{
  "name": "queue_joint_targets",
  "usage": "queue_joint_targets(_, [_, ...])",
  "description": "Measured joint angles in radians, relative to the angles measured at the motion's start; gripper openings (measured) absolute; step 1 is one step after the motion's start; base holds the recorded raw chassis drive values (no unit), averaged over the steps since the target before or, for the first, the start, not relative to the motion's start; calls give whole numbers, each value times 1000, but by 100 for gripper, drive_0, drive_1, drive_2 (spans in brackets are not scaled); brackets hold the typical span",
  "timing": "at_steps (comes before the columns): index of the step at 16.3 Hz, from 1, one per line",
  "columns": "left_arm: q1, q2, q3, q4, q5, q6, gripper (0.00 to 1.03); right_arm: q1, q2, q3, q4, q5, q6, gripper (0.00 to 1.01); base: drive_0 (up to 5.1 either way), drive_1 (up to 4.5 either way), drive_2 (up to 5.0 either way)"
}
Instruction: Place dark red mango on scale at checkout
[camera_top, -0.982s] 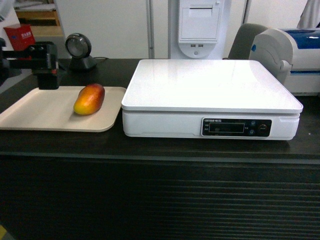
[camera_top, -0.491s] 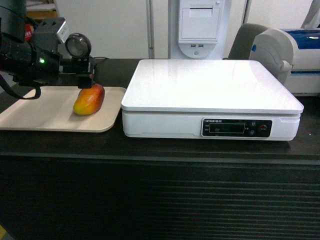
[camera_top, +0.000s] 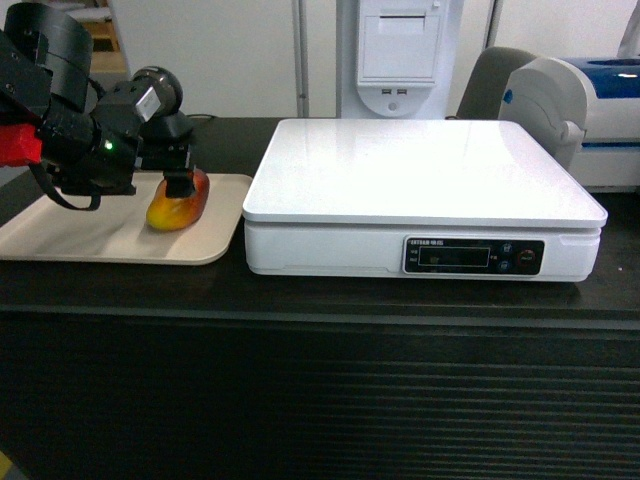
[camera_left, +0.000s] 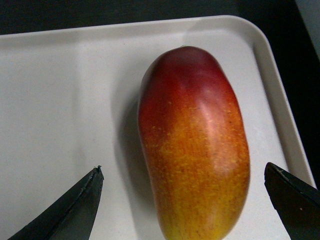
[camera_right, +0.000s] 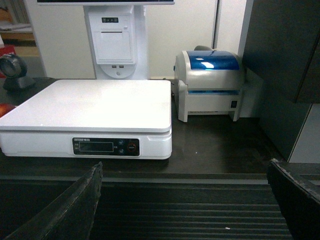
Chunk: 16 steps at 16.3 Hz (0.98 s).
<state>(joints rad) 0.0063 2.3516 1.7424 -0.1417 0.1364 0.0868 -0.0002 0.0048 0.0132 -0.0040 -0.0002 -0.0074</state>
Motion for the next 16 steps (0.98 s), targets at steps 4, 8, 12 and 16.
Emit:
queue_joint_targets(4, [11, 78, 116, -67, 31, 11, 98, 0, 0, 0, 0, 0, 0, 98, 0, 0, 0])
queue_joint_targets(8, [-3, 116, 161, -98, 51, 54, 98, 0, 0, 0, 0, 0, 0, 98, 0, 0, 0])
queue_joint_targets(12, [-13, 137, 171, -113, 50, 76, 71, 0, 0, 0, 0, 0, 0, 98, 0, 0, 0])
queue_joint_targets(16, [-18, 137, 170, -103, 43, 79, 59, 0, 0, 0, 0, 0, 0, 98, 0, 0, 0])
